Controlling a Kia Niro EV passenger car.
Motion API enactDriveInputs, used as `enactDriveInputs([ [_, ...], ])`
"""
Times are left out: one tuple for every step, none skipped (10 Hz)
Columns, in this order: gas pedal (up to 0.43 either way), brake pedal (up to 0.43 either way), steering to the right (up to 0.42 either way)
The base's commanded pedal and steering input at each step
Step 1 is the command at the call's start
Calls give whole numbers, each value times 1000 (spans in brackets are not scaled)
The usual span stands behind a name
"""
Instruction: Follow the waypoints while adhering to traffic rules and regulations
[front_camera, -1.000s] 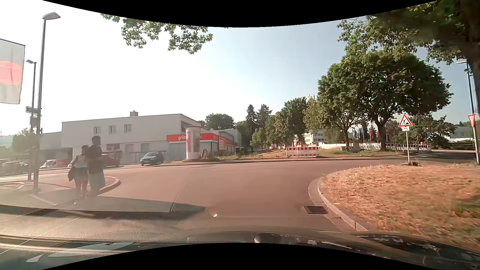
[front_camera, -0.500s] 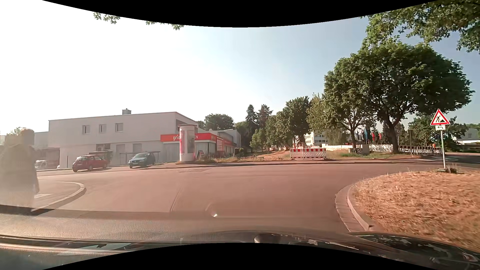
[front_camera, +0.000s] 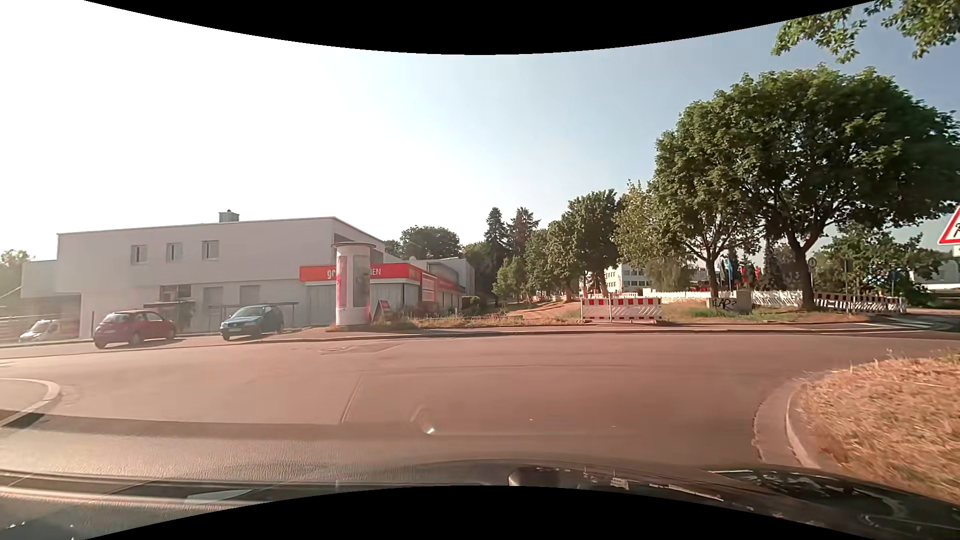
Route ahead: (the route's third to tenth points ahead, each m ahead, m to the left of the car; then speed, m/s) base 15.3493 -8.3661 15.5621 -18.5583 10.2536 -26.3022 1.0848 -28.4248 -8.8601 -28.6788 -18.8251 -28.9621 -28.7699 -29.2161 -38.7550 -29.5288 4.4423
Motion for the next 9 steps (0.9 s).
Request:
enactDriveInputs([
  [0, 0, 84],
  [0, 0, 104],
  [0, 0, 120],
  [0, 0, 136],
  [0, 0, 155],
  [0, 0, 171],
  [0, 0, 184],
  [0, 0, 204],
  [0, 0, 233],
])
